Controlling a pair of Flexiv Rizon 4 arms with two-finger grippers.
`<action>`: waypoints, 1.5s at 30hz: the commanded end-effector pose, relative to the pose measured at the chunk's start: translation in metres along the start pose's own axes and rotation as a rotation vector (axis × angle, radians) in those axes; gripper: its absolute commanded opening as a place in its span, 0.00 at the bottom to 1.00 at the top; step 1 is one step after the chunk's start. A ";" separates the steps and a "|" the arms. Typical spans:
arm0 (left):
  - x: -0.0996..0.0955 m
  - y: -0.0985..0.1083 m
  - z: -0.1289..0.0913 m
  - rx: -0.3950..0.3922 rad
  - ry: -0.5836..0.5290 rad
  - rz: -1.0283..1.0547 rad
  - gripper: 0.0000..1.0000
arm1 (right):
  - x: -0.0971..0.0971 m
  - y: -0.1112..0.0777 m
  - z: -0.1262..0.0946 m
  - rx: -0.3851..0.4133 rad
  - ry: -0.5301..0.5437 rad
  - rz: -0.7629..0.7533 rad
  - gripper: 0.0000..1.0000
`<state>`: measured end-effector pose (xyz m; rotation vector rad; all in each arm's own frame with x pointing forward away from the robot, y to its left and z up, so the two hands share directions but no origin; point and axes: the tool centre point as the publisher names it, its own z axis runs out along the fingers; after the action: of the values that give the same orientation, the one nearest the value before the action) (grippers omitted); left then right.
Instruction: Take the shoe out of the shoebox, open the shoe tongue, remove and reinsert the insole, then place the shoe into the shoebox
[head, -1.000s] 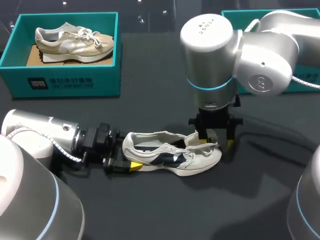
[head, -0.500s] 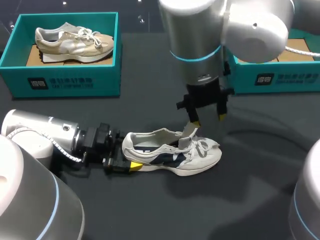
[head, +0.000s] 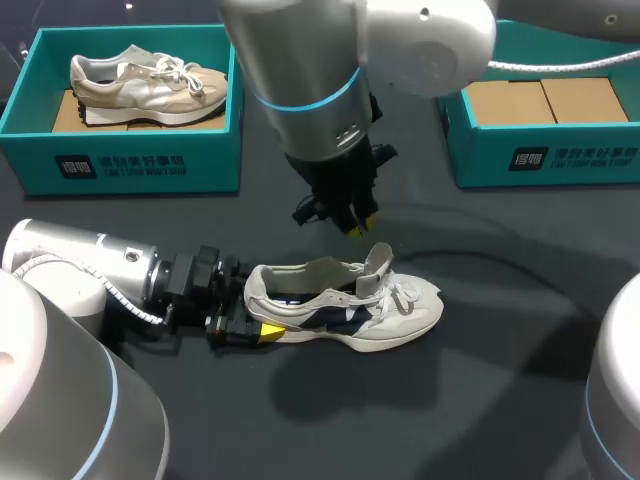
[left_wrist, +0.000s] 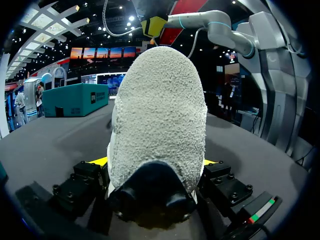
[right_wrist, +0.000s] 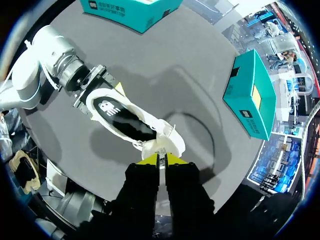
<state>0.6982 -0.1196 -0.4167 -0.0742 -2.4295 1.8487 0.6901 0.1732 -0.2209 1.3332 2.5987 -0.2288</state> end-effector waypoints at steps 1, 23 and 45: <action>-0.001 0.002 0.000 -0.001 -0.004 0.001 0.00 | 0.002 -0.011 0.003 -0.047 -0.099 -0.181 0.00; -0.001 0.002 0.000 -0.001 -0.004 0.001 0.00 | 0.043 0.035 0.032 -0.084 -0.099 -0.634 0.00; -0.001 0.002 0.000 -0.001 -0.004 0.001 0.00 | 0.061 0.035 0.077 -0.138 -0.042 -0.695 0.00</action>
<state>0.6983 -0.1195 -0.4168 -0.0739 -2.4296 1.8486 0.6901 0.2291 -0.3025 0.3392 2.8650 -0.1958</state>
